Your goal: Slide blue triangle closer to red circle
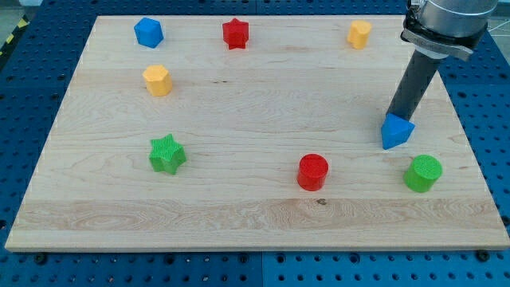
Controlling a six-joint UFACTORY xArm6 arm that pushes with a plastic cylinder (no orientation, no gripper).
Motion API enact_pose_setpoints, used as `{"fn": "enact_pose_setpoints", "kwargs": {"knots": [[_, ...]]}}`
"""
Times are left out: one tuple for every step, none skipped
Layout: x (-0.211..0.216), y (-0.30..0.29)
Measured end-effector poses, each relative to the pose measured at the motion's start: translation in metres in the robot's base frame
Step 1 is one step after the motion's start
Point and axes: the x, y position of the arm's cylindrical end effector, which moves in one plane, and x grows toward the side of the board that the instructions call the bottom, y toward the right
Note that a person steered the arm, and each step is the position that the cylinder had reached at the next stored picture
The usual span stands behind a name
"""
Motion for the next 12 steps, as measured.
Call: {"fn": "enact_pose_setpoints", "kwargs": {"knots": [[0.008, 0.0], [0.006, -0.006], [0.008, 0.014], [0.0, 0.044], [0.028, 0.045], [0.054, 0.045], [0.049, 0.009], [0.03, -0.02], [0.004, -0.052], [-0.016, -0.076], [-0.024, -0.077], [-0.061, -0.078]]}}
